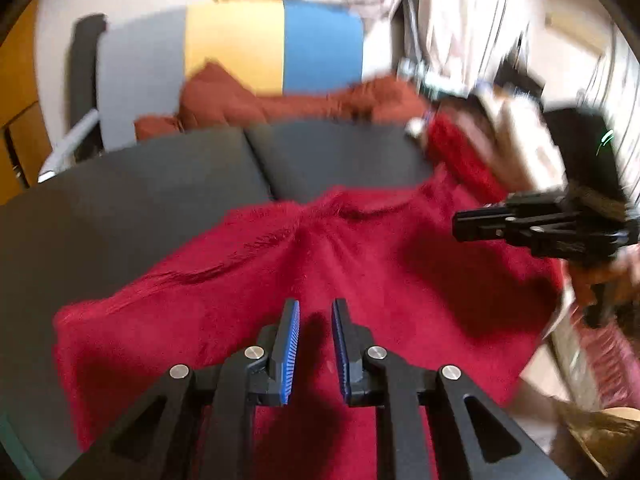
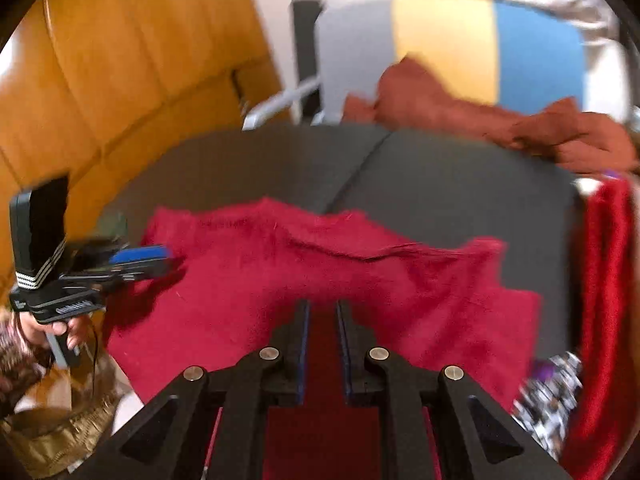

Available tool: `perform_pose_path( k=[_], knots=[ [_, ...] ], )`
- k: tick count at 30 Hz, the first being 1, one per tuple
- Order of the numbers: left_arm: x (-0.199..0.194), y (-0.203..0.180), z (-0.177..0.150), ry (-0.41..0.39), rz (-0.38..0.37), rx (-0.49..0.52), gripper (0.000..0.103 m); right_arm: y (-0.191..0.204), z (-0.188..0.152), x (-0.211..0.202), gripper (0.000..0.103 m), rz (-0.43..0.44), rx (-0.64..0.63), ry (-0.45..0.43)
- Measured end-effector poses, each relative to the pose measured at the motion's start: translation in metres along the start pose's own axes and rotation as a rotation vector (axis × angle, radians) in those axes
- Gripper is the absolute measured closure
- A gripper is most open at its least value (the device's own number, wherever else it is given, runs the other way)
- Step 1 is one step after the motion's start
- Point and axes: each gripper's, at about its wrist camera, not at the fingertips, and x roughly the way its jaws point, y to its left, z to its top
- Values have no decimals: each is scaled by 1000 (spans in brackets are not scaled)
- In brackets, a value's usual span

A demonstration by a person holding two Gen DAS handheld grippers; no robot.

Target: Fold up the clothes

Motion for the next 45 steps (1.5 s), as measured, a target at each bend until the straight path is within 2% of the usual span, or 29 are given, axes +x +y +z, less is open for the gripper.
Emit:
perform_pose_path(
  k=[2, 4, 7, 9, 10, 11, 12, 13, 18, 21, 25, 26, 27, 29, 30, 32, 35, 40, 41, 43, 45],
  knots=[
    [17, 12, 11, 38, -3, -24, 84, -1, 10, 26, 88, -10, -42, 67],
    [23, 29, 19, 34, 8, -59, 84, -4, 20, 48, 89, -18, -72, 109],
    [30, 59, 16, 19, 3, -141, 84, -22, 36, 62, 80, 22, -16, 64],
    [36, 75, 8, -49, -47, -206, 84, -38, 41, 77, 81, 22, 44, 45],
    [36, 84, 3, -81, -80, -259, 85, -48, 39, 80, 83, 46, 74, 0],
    [36, 95, -2, -100, -114, -321, 92, -56, 35, 80, 86, 70, 113, -40],
    [35, 103, -5, -111, -125, -372, 98, -64, 32, 81, 97, 87, 157, -65],
    [36, 111, -7, -113, -129, -413, 99, -74, 29, 79, 103, 94, 214, -84],
    [42, 122, -5, -107, -166, -460, 101, -91, 21, 70, 103, 49, 305, -123],
    [44, 137, -8, -120, -225, -524, 101, -94, 18, 67, 103, -10, 319, -149],
    [40, 138, -2, -107, -176, -535, 102, -105, 17, 68, 103, 9, 400, -176],
    [35, 136, 1, -107, -136, -529, 98, -104, 18, 70, 103, 9, 397, -178],
    [28, 129, 4, -132, -89, -526, 89, -102, 19, 71, 103, 9, 394, -180],
    [-4, 121, -4, -263, -100, -564, 83, -105, 21, 73, 103, 12, 400, -184],
    [-13, 119, -8, -295, -82, -571, 77, -107, 22, 73, 103, 13, 405, -185],
    [-24, 116, -14, -320, -13, -567, 73, -108, 22, 74, 103, 12, 408, -188],
    [-21, 126, -22, -312, 7, -589, 74, -105, 21, 73, 103, 14, 410, -187],
    [-12, 145, -35, -291, 22, -631, 85, -108, 19, 70, 103, 14, 427, -212],
    [-10, 149, -38, -286, 25, -639, 85, -110, 16, 63, 100, 4, 440, -242],
    [-6, 156, -43, -278, 31, -656, 85, -115, 11, 43, 84, -17, 477, -324],
    [-2, 164, -49, -269, 37, -673, 85, -121, 5, 13, 76, -37, 523, -425]
  ],
)
